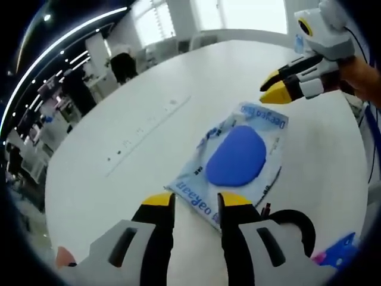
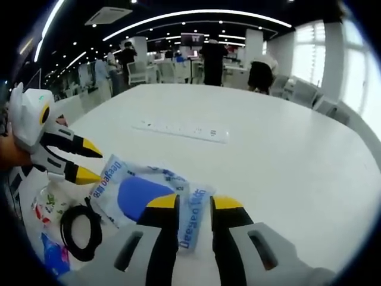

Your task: Arrange the tabletop items into an orderly group along one side of the table until the central work area is clear of visible clutter.

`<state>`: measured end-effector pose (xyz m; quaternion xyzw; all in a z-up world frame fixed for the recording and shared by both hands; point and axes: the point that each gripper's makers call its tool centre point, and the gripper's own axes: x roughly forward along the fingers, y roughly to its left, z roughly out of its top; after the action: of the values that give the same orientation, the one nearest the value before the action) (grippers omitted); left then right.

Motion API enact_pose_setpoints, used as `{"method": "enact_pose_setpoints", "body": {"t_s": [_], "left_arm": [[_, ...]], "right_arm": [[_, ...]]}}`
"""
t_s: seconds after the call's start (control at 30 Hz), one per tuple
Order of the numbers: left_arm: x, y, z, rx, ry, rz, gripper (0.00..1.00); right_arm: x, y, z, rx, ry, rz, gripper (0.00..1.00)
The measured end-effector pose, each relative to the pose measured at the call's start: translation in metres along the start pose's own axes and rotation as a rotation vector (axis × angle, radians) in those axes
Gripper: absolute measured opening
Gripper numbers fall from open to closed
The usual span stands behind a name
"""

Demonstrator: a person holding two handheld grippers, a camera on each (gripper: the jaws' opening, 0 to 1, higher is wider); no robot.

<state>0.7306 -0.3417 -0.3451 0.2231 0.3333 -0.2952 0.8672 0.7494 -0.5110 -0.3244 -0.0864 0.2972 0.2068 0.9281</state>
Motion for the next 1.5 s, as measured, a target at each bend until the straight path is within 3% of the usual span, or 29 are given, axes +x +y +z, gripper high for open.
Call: {"method": "enact_pose_setpoints", "body": {"t_s": [0.33,1.03,1.5], "left_arm": [[-0.010,-0.002,0.001,-0.003,-0.008,0.003,0.27],[-0.050,-0.019,0.005,-0.013,-0.061,-0.001,0.24],[-0.075,-0.030,-0.002,0.011,-0.070,-0.001,0.22]], "right_arm": [[-0.010,0.007,0.004,-0.007,-0.007,0.006,0.21],[-0.036,0.038,0.021,-0.045,-0.037,0.028,0.20],[-0.051,0.065,0.027,-0.074,-0.046,0.052,0.20]]}}
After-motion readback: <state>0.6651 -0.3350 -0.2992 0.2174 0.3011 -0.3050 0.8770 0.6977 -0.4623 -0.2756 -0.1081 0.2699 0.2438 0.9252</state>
